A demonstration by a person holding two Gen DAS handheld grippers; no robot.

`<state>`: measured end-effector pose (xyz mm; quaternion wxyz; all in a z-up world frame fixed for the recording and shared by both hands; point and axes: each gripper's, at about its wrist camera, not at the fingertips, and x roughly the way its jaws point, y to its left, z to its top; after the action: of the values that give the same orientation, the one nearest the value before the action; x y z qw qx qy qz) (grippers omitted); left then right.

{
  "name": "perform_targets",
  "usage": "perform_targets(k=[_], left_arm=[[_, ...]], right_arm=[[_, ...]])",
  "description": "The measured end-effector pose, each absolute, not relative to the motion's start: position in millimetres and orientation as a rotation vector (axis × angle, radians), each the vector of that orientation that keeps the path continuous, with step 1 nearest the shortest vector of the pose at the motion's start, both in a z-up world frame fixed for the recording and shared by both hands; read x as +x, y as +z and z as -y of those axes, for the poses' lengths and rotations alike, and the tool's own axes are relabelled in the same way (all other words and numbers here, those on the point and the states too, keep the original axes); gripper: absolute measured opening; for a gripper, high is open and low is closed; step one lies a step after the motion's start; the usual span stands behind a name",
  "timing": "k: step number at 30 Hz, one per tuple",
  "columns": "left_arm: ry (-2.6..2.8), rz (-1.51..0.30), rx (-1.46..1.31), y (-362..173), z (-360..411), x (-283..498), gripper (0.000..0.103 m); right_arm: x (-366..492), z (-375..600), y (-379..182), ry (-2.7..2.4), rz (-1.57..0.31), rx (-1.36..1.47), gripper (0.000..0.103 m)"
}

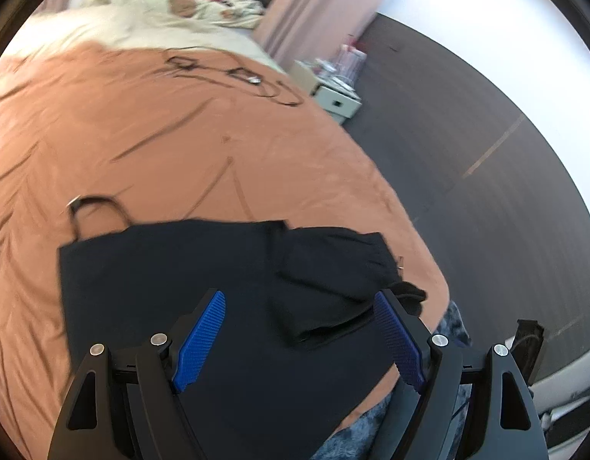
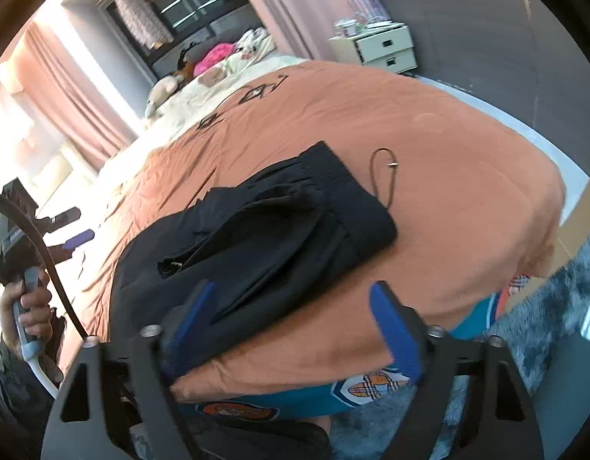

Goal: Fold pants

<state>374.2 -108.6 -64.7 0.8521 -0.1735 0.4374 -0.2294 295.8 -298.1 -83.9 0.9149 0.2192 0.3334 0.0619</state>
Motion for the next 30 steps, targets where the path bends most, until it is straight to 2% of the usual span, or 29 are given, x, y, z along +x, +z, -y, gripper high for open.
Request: perform_targets(k=[11, 17, 21, 23, 24, 26, 27, 28, 30], left_arm=[[-0.261, -1.017, -0.483, -116.0, 30.0, 351.8, 0.08], [-0.174, -1.085, -0.503, -144.7, 5.3, 347.9, 0.053], [-0.122, -1.112, -0.511, -159.0, -2.6, 347.9, 0.05], [-0.105, -1.123, -0.503, -164.2, -4.8, 348.7, 0.05], [-0.1, -1.13, -0.503, -167.1, -5.0, 349.3, 0.05], [-0.098, -1.144, -0.514, -173.1, -5.9, 349.5, 0.05], [-0.096, -1.15, -0.514, -175.2, -5.4, 349.7, 0.05], [-0.096, -1.152, -0.511, -176.3, -5.2, 349.2, 0.05], [-0.1, -1.155, -0.504, -177.7, -2.8, 349.7, 0.05]], right_arm=[[366.1, 296.6, -90.4, 0.146, -0.737, 0.41, 0.076], [386.9, 290.2, -99.6, 0.139, -0.764, 0.399, 0.067], [396.5, 289.0, -103.2, 0.126, -0.768, 0.405, 0.067], [401.2, 289.4, -105.0, 0.12, -0.774, 0.411, 0.06], [404.2, 289.0, -106.8, 0.115, -0.781, 0.412, 0.053], [408.6, 289.4, -109.5, 0.108, -0.799, 0.412, 0.032], [409.6, 290.2, -110.0, 0.109, -0.804, 0.411, 0.011], [409.3, 291.4, -109.3, 0.116, -0.802, 0.416, 0.0], [403.4, 295.0, -104.9, 0.114, -0.769, 0.425, 0.0]])
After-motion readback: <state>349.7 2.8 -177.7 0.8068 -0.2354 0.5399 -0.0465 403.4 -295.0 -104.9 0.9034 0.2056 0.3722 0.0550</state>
